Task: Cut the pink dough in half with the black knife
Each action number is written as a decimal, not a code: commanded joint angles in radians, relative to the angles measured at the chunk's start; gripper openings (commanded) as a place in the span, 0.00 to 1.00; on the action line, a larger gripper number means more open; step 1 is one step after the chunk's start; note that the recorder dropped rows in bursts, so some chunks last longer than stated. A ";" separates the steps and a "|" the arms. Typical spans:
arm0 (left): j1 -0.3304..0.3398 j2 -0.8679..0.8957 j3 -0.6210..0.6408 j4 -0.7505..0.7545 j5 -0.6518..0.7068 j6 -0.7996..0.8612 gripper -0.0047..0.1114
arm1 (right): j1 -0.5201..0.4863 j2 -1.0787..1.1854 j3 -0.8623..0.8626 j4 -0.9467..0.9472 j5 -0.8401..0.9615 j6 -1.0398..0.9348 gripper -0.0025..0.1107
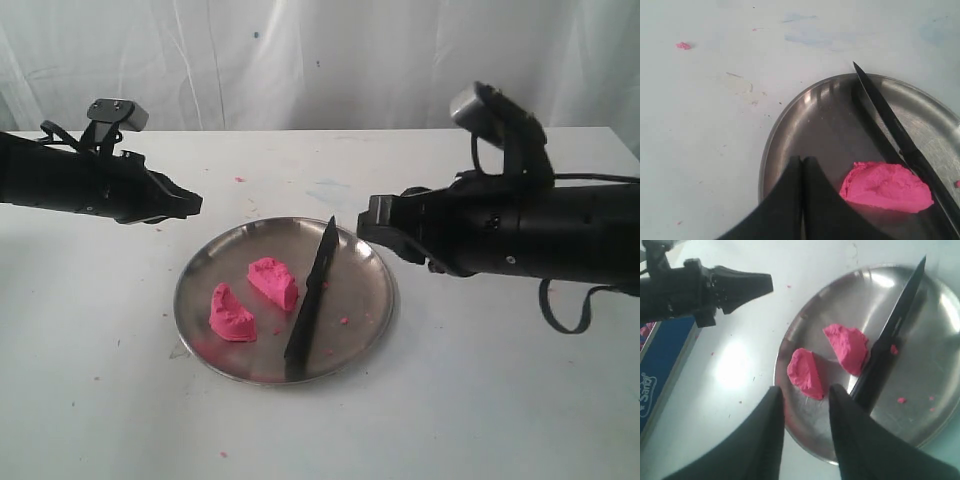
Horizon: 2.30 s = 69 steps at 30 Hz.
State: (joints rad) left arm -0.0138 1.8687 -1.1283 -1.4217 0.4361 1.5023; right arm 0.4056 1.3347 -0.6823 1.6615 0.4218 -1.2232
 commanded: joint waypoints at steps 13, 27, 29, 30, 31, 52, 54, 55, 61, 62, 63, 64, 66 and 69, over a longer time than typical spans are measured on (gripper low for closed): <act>0.002 -0.013 -0.001 -0.017 0.015 0.001 0.04 | -0.005 -0.520 0.018 -0.621 -0.082 0.072 0.29; 0.002 -0.013 -0.001 -0.017 0.015 0.001 0.04 | -0.005 -0.820 0.124 -1.111 0.022 0.491 0.29; 0.002 -0.013 -0.001 -0.017 0.015 0.001 0.04 | -0.005 -0.839 0.124 -1.114 0.054 0.491 0.29; 0.002 -0.013 -0.001 -0.017 0.015 0.001 0.04 | -0.005 -0.857 0.124 -1.124 0.076 0.503 0.29; 0.002 -0.013 -0.001 -0.017 0.015 0.001 0.04 | -0.005 -0.871 0.126 -1.143 0.083 0.532 0.29; 0.002 -0.013 -0.001 -0.015 -0.002 0.001 0.04 | -0.005 -1.138 0.286 -1.744 0.096 1.418 0.02; 0.002 -0.013 -0.001 -0.015 -0.002 0.001 0.04 | -0.005 -1.138 0.286 -1.744 0.096 1.418 0.02; 0.002 -0.013 -0.001 -0.015 -0.002 0.001 0.04 | -0.005 -1.138 0.286 -1.744 0.096 1.418 0.02; 0.002 -0.013 -0.001 -0.015 -0.001 0.001 0.04 | -0.005 -1.138 0.286 -1.744 0.096 1.418 0.02; 0.002 -0.013 -0.001 -0.015 -0.001 0.001 0.04 | -0.005 -1.138 0.286 -1.744 0.096 1.418 0.02; 0.002 -0.013 -0.001 -0.015 -0.001 0.001 0.04 | -0.005 -1.138 0.286 -1.744 0.096 1.418 0.02; 0.002 -0.013 -0.001 -0.015 -0.001 0.001 0.04 | -0.005 -1.138 0.286 -1.744 0.096 1.418 0.02; 0.002 -0.013 -0.001 -0.015 -0.001 0.001 0.04 | -0.005 -1.138 0.286 -1.744 0.096 1.407 0.02; 0.002 -0.013 -0.001 -0.015 -0.001 0.001 0.04 | -0.005 -1.138 0.286 -1.746 0.096 1.405 0.02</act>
State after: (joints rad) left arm -0.0138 1.8687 -1.1283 -1.4217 0.4209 1.5023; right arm 0.4056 0.2012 -0.3977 -0.0802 0.5197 0.1904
